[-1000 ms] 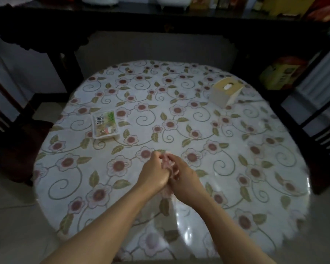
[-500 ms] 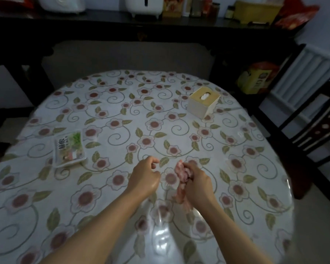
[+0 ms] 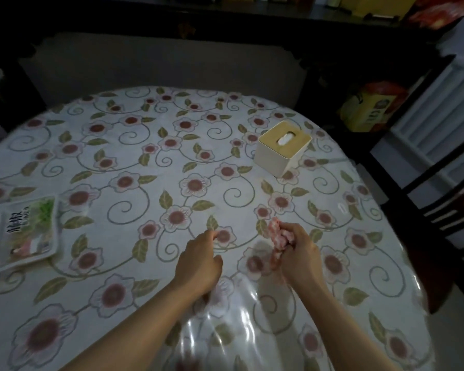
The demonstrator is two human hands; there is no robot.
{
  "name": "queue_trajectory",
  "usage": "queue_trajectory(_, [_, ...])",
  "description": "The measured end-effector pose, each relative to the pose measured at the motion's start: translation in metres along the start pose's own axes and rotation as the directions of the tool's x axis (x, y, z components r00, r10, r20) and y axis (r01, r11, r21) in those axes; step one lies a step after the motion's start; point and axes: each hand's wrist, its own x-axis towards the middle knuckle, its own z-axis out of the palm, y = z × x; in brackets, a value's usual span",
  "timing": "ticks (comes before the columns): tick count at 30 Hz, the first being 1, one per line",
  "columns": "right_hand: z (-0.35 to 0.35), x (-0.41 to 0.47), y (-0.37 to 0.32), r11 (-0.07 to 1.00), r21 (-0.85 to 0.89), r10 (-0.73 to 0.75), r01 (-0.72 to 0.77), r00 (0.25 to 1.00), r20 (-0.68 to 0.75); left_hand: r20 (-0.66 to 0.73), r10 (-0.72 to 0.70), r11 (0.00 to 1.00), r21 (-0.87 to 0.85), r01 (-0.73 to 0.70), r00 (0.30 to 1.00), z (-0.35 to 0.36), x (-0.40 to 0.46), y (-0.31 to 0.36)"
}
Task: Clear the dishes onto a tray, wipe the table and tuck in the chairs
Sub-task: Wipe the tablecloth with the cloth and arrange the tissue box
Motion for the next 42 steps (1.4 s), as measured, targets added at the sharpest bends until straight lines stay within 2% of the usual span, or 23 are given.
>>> queue_trajectory(6, [-0.014,0.083,0.026,0.997,0.049,-0.065,0.063,0.997,0.041,-0.073,-0.055,0.998,-0.034,0.052,0.996,0.045,0.048,0.034])
queue_trajectory(12, [-0.005,0.165,0.027,0.962,0.137,-0.239,0.236,0.971,0.006,-0.174,-0.118,0.993,-0.017,0.117,0.978,0.072,0.111,0.047])
queue_trajectory(14, [0.007,0.187,0.030,0.962,0.110,-0.254,0.249,0.967,0.029,-0.179,-0.078,0.991,0.095,0.096,0.981,0.075,0.126,0.044])
queue_trajectory(17, [0.031,0.207,0.042,0.959,-0.059,-0.262,0.279,0.944,0.198,-0.179,-0.035,0.981,0.183,0.068,0.983,0.077,0.147,0.038])
queue_trajectory(22, [0.065,0.218,0.068,0.810,-0.335,-0.363,0.482,0.860,0.359,-0.176,0.033,0.974,0.225,0.007,0.984,0.082,0.178,0.028])
queue_trajectory(25, [0.081,0.237,0.069,0.805,-0.360,-0.361,0.473,0.870,0.336,-0.172,0.016,0.967,0.254,0.029,0.985,0.085,0.194,0.017])
queue_trajectory(30, [0.106,0.269,0.050,0.782,-0.273,-0.487,0.560,0.823,0.294,-0.142,0.020,0.955,0.295,0.023,0.990,0.085,0.214,0.002])
queue_trajectory(35, [0.122,0.296,0.046,0.712,-0.353,-0.536,0.606,0.795,0.284,-0.121,0.044,0.955,0.296,-0.006,0.992,0.088,0.215,-0.010])
queue_trajectory(37, [0.115,0.286,0.048,0.726,-0.290,-0.571,0.623,0.782,0.250,-0.116,0.040,0.959,0.282,-0.006,0.992,0.088,0.216,-0.010])
queue_trajectory(39, [0.103,0.260,0.055,0.788,-0.145,-0.562,0.598,0.796,0.226,-0.109,0.031,0.961,0.277,0.000,0.994,0.088,0.215,-0.008])
queue_trajectory(40, [0.095,0.243,0.060,0.836,-0.049,-0.523,0.547,0.820,0.234,-0.109,0.027,0.961,0.277,0.004,0.994,0.087,0.214,-0.009])
queue_trajectory(42, [0.077,0.202,0.075,0.862,0.065,-0.499,0.503,0.817,0.289,-0.112,0.027,0.956,0.294,0.007,0.993,0.087,0.213,-0.007])
